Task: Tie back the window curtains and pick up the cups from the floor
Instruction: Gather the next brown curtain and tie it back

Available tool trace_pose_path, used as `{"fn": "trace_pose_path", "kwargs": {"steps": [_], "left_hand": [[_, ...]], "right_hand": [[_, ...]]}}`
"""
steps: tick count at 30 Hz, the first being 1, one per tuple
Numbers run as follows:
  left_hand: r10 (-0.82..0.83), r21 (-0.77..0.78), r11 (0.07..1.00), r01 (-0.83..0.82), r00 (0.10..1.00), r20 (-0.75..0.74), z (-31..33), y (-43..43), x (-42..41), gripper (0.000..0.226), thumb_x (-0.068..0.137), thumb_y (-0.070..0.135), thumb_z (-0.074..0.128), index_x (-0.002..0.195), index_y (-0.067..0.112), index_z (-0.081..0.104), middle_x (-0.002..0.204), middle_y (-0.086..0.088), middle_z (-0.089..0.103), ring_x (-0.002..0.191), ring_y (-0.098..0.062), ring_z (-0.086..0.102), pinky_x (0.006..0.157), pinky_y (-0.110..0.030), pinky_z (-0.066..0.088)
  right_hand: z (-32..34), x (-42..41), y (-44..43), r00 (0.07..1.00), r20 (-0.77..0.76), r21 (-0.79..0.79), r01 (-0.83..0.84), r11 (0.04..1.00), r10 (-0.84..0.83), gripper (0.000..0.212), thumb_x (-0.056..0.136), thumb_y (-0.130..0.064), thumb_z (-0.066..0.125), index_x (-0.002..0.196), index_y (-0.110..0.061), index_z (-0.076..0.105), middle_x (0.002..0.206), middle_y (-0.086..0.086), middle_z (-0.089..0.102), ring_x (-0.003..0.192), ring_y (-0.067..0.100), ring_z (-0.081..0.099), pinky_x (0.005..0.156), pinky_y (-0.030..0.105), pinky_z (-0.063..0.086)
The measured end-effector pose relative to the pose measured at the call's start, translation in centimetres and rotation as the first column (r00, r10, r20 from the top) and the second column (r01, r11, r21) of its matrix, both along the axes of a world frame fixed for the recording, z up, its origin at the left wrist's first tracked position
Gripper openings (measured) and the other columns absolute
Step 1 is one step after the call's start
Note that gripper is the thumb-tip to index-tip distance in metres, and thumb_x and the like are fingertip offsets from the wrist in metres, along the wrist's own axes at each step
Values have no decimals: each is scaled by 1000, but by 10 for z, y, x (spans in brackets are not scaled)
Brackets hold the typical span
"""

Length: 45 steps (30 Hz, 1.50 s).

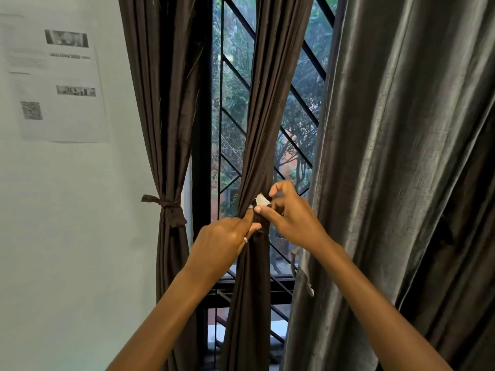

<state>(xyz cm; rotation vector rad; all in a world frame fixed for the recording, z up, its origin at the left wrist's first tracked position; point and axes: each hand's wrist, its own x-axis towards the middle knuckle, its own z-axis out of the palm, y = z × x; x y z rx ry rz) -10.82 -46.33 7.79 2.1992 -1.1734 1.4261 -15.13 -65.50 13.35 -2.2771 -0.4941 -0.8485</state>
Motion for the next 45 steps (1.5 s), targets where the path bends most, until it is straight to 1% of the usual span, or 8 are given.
{"fn": "trace_pose_path", "kwargs": {"steps": [3, 11, 18, 25, 29, 34, 40, 45], "left_hand": [[-7, 0, 1000, 7, 992, 127, -9, -5, -5, 46, 101, 32, 57, 138, 6, 57, 81, -4, 70, 68, -19, 64, 49, -37, 55], [-103, 96, 991, 88, 982, 160, -8, -7, -2, 44, 104, 30, 51, 141, 6, 53, 96, -7, 72, 80, -22, 68, 57, -38, 59], [-89, -29, 996, 90, 996, 23, -7, -9, 2, 40, 95, 23, 64, 130, 3, 64, 90, -10, 72, 76, -24, 69, 61, -40, 60], [16, 54, 998, -8, 987, -161, 4, -14, -3, 18, 95, 21, 67, 111, 13, 69, 89, -7, 69, 77, -27, 67, 58, -42, 58], [103, 154, 986, -69, 969, -225, 17, -19, -7, 14, 97, 25, 63, 108, 18, 65, 91, -3, 66, 81, -25, 67, 58, -41, 57], [143, 204, 976, -80, 938, -317, 31, -22, -10, 32, 105, 45, 36, 110, 25, 60, 102, 2, 64, 89, -23, 66, 67, -42, 56], [170, 233, 969, -83, 909, -380, 29, -25, -5, 33, 106, 43, 35, 114, 23, 61, 103, 1, 63, 92, -23, 66, 72, -42, 56], [125, 210, 977, -43, 910, -396, 29, -31, -4, 33, 105, 41, 38, 113, 21, 64, 100, 0, 64, 89, -23, 65, 71, -40, 55]], "right_hand": [[-3, -2, 0, 999, 44, 25, 4, 1000, -5, 27, 95, -28, 68, 101, -20, 43, 62, -5, 58, 49, 14, 49, 52, 33, 40], [-16, -2, -5, 971, 229, -50, 84, 995, -71, 10, 93, -17, 70, 102, -11, 70, 72, -6, 65, 61, 6, 60, 59, 30, 51], [-33, -8, -5, 999, 36, -146, -23, 989, 29, 31, 93, -19, 48, 114, -9, 69, 98, -2, 53, 88, 6, 52, 77, 18, 41], [-45, -3, -5, 991, -39, -329, 107, 938, -127, 29, 76, -45, 65, 93, -25, 52, 104, -8, 33, 98, 21, 41, 80, 49, 46], [-49, -1, -4, 964, -5, -443, 235, 865, -265, 50, 75, -61, 71, 109, -28, 54, 110, -6, 31, 103, 20, 38, 79, 40, 37], [-49, -6, 0, 938, 77, -470, 333, 818, -338, 29, 79, -41, 59, 103, -26, 52, 107, -6, 30, 99, 20, 42, 81, 40, 33], [-66, -17, -5, 938, 85, -499, 333, 800, -337, 39, 98, -43, 34, 129, -26, 49, 140, -3, 36, 117, 18, 50, 104, 49, 32], [-69, -17, -9, 902, 192, -497, 428, 755, -386, 41, 101, -52, 37, 129, -26, 53, 136, -4, 44, 115, 18, 55, 108, 55, 33]]}}
